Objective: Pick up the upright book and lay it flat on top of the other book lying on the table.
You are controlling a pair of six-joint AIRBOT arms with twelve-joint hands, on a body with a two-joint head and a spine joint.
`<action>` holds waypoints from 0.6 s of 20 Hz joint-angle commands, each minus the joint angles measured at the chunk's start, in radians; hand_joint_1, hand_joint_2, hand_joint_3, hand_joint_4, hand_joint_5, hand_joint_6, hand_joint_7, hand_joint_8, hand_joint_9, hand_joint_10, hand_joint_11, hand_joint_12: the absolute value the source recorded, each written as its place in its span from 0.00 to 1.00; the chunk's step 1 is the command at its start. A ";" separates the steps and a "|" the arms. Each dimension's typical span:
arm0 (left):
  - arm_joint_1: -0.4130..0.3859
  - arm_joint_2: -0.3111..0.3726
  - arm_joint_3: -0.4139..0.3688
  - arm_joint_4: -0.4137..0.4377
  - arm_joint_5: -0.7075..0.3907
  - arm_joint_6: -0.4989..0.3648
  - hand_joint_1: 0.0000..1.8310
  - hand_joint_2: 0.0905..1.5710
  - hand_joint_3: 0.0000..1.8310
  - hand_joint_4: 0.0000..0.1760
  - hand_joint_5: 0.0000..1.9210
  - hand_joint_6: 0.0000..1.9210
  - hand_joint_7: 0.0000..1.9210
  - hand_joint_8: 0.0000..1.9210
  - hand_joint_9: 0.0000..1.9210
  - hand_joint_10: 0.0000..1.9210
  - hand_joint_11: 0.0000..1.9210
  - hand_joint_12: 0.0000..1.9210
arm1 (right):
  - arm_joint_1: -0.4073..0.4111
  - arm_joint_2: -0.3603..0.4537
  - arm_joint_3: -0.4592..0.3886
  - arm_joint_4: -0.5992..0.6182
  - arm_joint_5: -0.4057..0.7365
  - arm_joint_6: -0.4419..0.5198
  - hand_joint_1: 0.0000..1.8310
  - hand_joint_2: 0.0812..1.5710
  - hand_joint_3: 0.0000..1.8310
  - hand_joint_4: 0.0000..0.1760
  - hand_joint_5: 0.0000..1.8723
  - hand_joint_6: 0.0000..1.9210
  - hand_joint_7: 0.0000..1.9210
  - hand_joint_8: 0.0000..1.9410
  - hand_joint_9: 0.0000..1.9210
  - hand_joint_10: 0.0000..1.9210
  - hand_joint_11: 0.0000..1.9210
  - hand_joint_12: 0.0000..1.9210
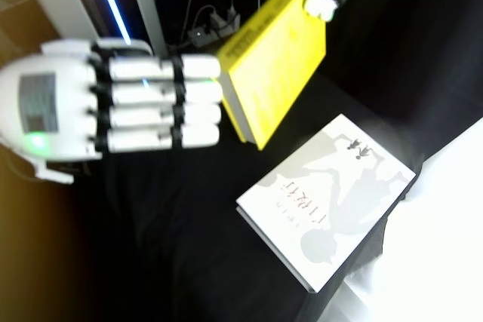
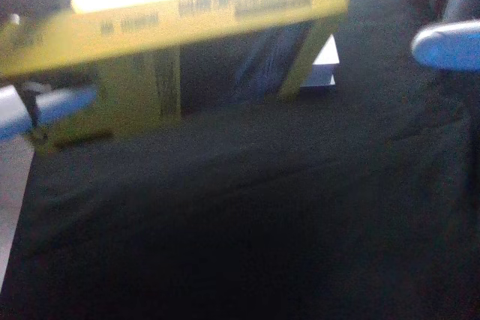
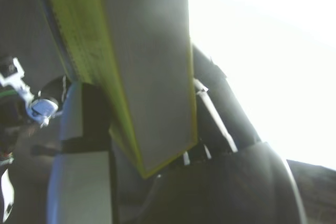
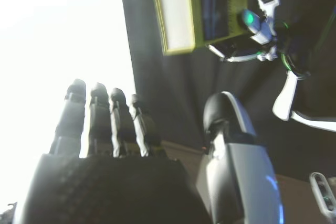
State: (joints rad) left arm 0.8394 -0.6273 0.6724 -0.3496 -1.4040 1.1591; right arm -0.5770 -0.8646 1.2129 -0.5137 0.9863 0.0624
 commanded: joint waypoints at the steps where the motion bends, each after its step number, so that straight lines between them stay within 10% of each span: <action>1: -0.022 -0.007 0.008 0.020 -0.109 -0.007 0.76 0.68 0.00 0.00 0.46 0.47 0.57 0.44 0.54 0.59 0.51 0.61 | 0.031 -0.017 0.006 0.022 0.112 0.015 0.33 0.64 0.00 0.00 0.00 0.00 0.00 0.00 0.00 0.00 0.00 0.00; 5: -0.066 -0.033 0.022 0.048 -0.121 -0.007 0.70 0.66 0.00 0.00 0.50 0.44 0.63 0.41 0.66 0.36 0.54 0.59 | 0.120 -0.104 0.064 -0.089 0.079 0.099 0.35 0.63 0.00 0.00 0.00 0.00 0.00 0.00 0.00 0.00 0.00 0.00; 6: -0.070 -0.035 0.020 0.057 -0.140 -0.007 0.75 0.66 0.01 0.00 0.46 0.49 0.60 0.37 0.59 0.51 0.57 0.56 | 0.120 -0.127 0.074 -0.094 0.078 0.105 0.38 0.62 0.00 0.24 0.00 0.00 0.00 0.00 0.00 0.00 0.00 0.00; 7: -0.074 -0.036 0.019 0.063 -0.152 -0.007 0.75 0.66 0.01 0.00 0.46 0.49 0.60 0.37 0.59 0.51 0.57 0.56 | 0.120 -0.140 0.081 -0.097 0.074 0.106 0.38 0.62 0.00 0.24 0.00 0.00 0.00 0.00 0.00 0.00 0.00 0.00; 8: -0.077 -0.038 0.018 0.071 -0.162 -0.007 0.76 0.67 0.00 0.00 0.45 0.50 0.59 0.36 0.57 0.54 0.57 0.55 | 0.120 -0.157 0.090 -0.099 0.069 0.107 0.39 0.63 0.00 0.00 0.00 0.00 0.00 0.00 0.00 0.00 0.00 0.00; 10: -0.085 -0.046 0.017 0.091 -0.169 -0.007 0.76 0.67 0.00 0.00 0.45 0.50 0.57 0.39 0.55 0.57 0.55 0.58 | 0.120 -0.201 0.116 -0.099 0.066 0.115 0.40 0.64 0.00 0.00 0.00 0.00 0.00 0.00 0.00 0.00 0.00 0.00; 11: -0.094 -0.055 0.019 0.098 -0.175 -0.007 0.70 0.67 0.00 0.00 0.49 0.45 0.60 0.47 0.64 0.38 0.54 0.60 | 0.120 -0.233 0.136 -0.107 0.062 0.133 0.54 0.69 0.01 0.00 0.27 0.11 0.43 0.10 0.31 0.34 0.06 0.74; 12: -0.099 -0.058 0.019 0.101 -0.179 -0.007 0.70 0.67 0.00 0.00 0.49 0.45 0.60 0.47 0.64 0.38 0.54 0.60 | 0.120 -0.249 0.146 -0.119 0.051 0.147 0.54 0.69 0.01 0.00 0.27 0.11 0.43 0.10 0.31 0.34 0.06 0.74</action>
State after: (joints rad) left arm 0.7616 -0.6842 0.6907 -0.2890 -1.4246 1.1740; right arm -0.4717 -1.1080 1.3674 -0.6704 0.9592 0.2039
